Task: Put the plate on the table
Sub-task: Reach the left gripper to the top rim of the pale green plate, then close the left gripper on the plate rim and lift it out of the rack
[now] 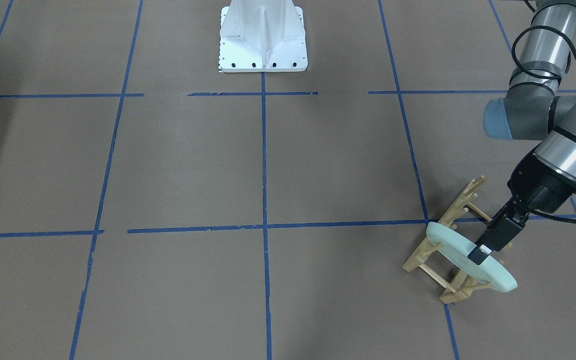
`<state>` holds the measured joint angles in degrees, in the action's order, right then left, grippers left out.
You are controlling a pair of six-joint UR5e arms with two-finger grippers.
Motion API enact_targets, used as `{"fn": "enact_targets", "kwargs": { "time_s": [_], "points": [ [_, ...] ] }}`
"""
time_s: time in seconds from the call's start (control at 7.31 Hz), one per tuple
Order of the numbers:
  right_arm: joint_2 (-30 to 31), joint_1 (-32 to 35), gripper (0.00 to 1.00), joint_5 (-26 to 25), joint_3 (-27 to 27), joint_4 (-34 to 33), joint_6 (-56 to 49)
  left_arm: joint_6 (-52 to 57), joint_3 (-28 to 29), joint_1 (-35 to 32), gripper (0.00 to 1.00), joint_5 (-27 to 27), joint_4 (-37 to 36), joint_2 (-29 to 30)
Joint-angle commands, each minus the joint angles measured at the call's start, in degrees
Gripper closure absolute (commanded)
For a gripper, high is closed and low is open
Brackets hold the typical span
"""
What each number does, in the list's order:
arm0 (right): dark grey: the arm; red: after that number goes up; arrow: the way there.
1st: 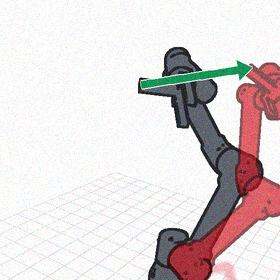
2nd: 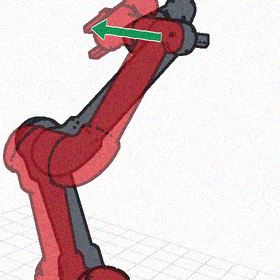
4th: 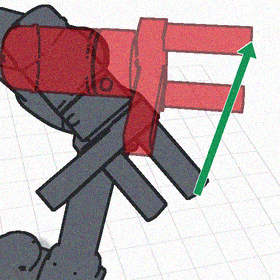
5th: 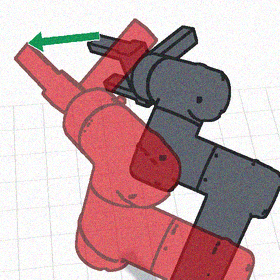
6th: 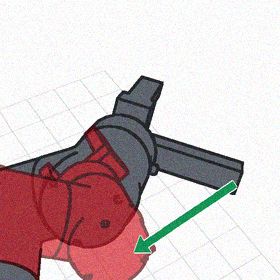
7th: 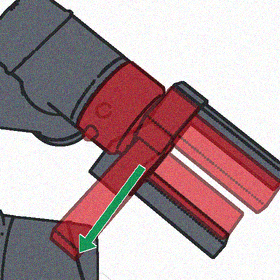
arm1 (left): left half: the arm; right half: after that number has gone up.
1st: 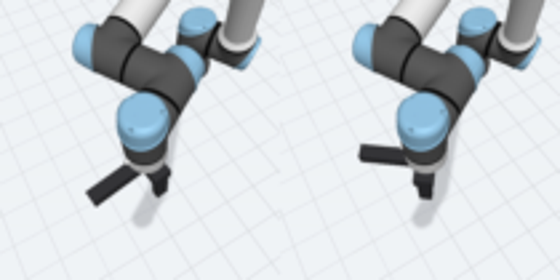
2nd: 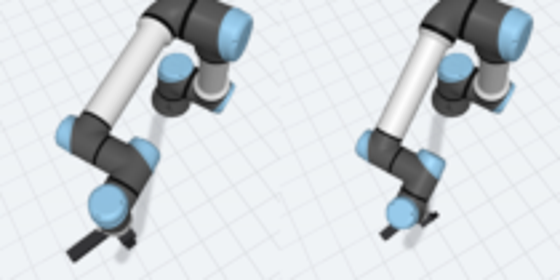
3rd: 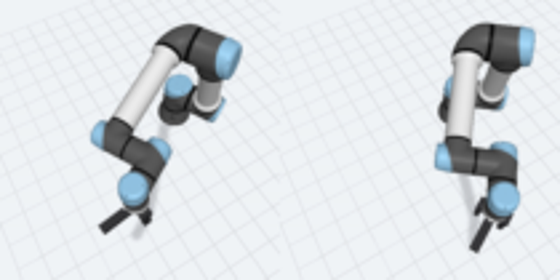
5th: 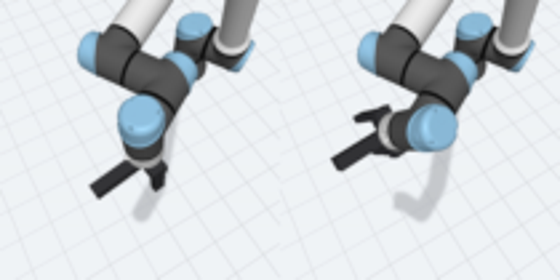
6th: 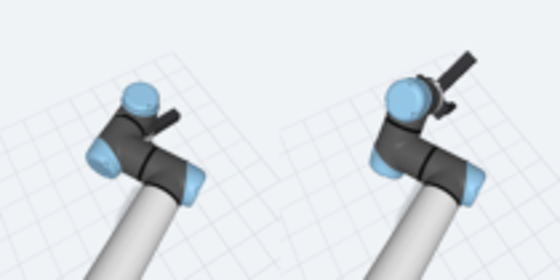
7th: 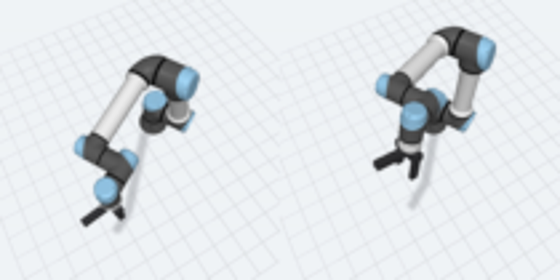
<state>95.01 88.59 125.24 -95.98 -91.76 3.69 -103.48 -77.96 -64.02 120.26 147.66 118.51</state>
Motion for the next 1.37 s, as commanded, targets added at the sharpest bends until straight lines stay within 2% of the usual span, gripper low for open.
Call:
{"fn": "enact_targets", "kwargs": {
  "time_s": [0.0, 0.41, 0.82, 1.23],
  "points": [
    [0.00, 0.00, 0.00, 0.00, 0.00, 0.00, -0.08, 0.03, 0.00, 0.21, 0.57, -0.29, 0.00, 0.05],
    [0.00, 0.00, 0.00, 0.00, 0.00, 0.00, 0.00, 0.30, 0.00, 0.47, 0.74, -0.38, 0.00, -0.12],
    [0.00, -0.09, 0.00, 0.00, 0.00, 0.00, 0.00, 0.47, -0.70, 0.21, 1.00, -0.20, 0.26, -0.30],
    [0.00, 0.00, 0.00, 0.00, 0.00, 0.00, -0.08, 0.21, -3.94, -1.19, 1.00, 0.50, 0.26, -0.83]
  ]
}}
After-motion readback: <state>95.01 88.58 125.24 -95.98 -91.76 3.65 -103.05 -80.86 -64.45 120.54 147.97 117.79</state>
